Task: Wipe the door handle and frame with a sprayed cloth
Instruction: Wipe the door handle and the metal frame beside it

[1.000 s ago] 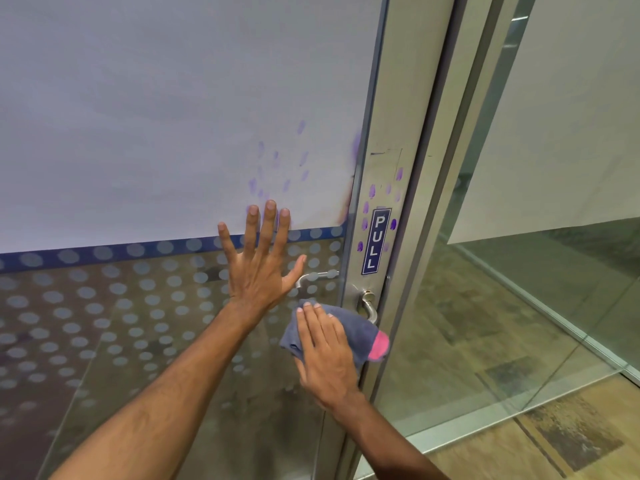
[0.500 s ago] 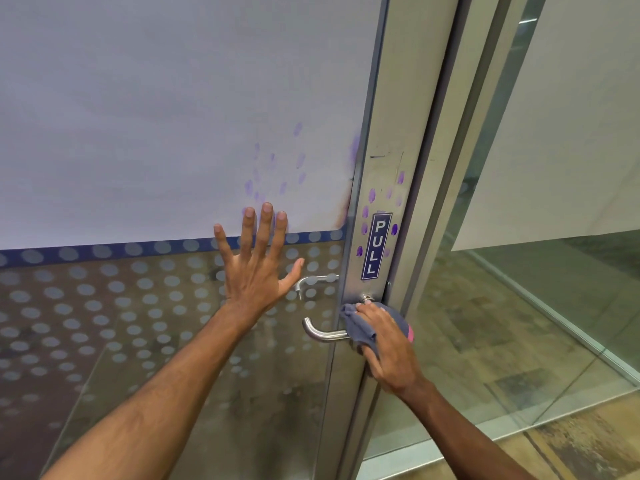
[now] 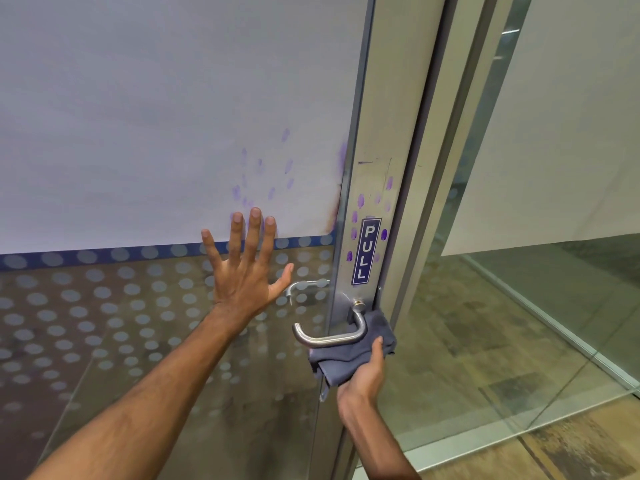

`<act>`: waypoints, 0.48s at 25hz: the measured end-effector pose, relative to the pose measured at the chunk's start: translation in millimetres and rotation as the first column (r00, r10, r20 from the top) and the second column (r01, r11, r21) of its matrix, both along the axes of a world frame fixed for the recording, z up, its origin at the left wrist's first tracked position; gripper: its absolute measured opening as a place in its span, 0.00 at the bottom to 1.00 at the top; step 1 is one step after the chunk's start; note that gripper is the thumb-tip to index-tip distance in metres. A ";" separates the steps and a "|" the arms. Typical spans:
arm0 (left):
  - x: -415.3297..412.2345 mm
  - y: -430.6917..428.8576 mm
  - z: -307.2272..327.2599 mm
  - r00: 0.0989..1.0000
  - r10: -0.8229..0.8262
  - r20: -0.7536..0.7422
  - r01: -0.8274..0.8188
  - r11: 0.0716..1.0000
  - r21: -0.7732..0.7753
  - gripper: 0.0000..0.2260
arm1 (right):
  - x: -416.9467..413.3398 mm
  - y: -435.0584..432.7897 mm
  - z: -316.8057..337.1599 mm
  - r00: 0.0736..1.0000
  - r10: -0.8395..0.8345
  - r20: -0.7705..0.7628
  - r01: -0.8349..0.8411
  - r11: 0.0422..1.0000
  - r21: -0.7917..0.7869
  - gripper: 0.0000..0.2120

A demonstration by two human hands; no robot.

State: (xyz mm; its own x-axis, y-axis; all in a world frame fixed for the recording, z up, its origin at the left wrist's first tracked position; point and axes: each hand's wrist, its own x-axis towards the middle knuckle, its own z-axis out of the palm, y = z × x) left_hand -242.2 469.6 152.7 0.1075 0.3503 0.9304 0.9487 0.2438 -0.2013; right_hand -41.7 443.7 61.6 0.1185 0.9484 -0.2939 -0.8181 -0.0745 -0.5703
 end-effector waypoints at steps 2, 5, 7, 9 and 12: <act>0.1 0.0 0.3 1.000 0.005 -0.005 -0.005 1.000 0.003 0.42 | 0.5 -2.5 6.2 0.997 0.037 -0.061 -0.040 0.998 -0.046 0.19; -0.3 0.9 0.4 1.000 0.011 -0.011 -0.011 1.000 0.007 0.42 | 2.0 -10.0 19.2 0.980 0.110 -0.168 -0.127 0.987 -0.095 0.25; 0.0 1.0 0.1 1.000 0.006 -0.011 -0.006 1.000 0.014 0.42 | -2.5 -15.5 23.2 0.970 0.123 -0.210 -0.154 0.979 -0.136 0.26; 0.3 1.0 -0.3 1.000 -0.002 -0.010 0.002 1.000 0.022 0.42 | -14.6 -21.3 22.0 0.963 0.118 -0.241 -0.164 0.970 -0.181 0.24; 0.1 1.3 -0.2 1.000 -0.014 -0.006 0.015 1.000 0.022 0.42 | -40.0 -33.2 18.5 0.931 0.159 -0.328 -0.228 0.956 -0.184 0.23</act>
State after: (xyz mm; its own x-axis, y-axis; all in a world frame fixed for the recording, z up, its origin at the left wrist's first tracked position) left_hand -242.1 470.9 152.5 0.1180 0.3278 0.9374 0.9510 0.2345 -0.2017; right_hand -81.7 410.5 80.1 -0.1893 0.8531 -0.4862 -0.9069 -0.3418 -0.2466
